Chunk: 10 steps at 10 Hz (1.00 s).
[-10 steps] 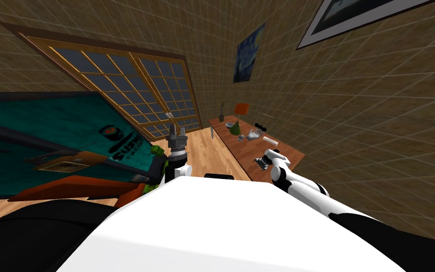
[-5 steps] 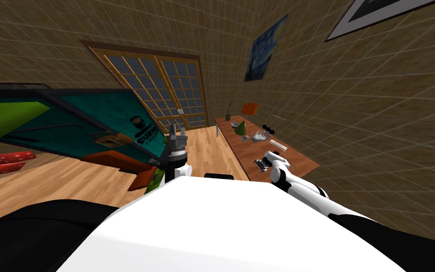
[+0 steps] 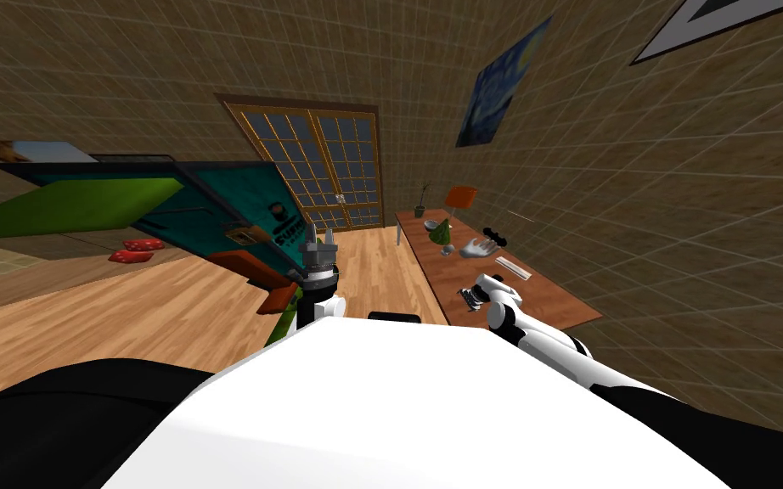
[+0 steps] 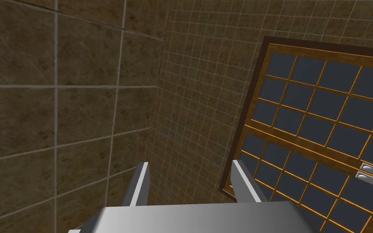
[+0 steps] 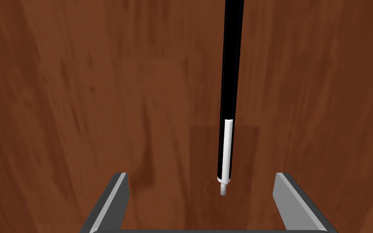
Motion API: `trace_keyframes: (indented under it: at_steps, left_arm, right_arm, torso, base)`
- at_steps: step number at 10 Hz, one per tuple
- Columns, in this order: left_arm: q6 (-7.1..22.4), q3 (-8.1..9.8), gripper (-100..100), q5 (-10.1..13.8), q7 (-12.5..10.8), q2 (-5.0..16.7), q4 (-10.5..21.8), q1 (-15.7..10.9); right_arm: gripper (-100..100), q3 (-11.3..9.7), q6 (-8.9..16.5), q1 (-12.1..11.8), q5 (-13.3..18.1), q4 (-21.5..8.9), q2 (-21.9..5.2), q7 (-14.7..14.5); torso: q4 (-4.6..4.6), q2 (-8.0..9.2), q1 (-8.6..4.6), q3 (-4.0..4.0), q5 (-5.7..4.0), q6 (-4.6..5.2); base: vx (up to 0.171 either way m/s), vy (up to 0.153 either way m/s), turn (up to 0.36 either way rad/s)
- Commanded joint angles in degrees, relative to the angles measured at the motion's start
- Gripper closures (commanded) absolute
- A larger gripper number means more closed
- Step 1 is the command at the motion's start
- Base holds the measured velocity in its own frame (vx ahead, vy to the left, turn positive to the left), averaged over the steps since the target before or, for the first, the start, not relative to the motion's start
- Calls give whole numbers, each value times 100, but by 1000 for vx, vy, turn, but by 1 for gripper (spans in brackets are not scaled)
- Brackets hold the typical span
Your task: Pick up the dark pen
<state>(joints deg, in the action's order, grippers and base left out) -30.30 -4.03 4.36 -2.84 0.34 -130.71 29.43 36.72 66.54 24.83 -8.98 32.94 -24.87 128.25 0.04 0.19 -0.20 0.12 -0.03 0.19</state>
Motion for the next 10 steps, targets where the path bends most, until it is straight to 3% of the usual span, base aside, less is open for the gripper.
trace_keyframes:
  at_steps: [1, 5, 6, 7, 10]
  left_arm:
    - [0, 0, 0, 0, 0, 0, 0, 0]
    - [0, 0, 0, 0, 0, 0, 0, 0]
    - [0, 0, 0, 0, 0, 0, 0, 0]
    - [0, 0, 0, 0, 0, 0, 0, 0]
    - [-1, 0, 0, 0, 0, -1, -1, 2]
  right_arm:
    - [100, 0, 0, 0, 0, 0, 0, 0]
    - [100, -2, 2, 0, 1, 1, 0, -7]
    - [0, -3, 2, 0, 1, 1, 1, -8]
    - [100, -41, 67, 25, -21, 33, -16, -181]
    - [100, -129, 212, 96, -63, 88, -56, -546]
  torso:
    - [0, 0, 0, 0, 0, 0]
    - [-5, -21, 12, -13, 3, 1]
    - [-5, -21, 12, -13, 3, 2]
    - [-6, -21, 12, -13, 3, 2]
    - [-13, -61, 39, -35, 10, 5]
  base:
    - [-8, -5, -12]
    - [-2, -1, 1]
    - [0, 0, 0]
    - [53, 45, -304]
    - [121, 80, -345]
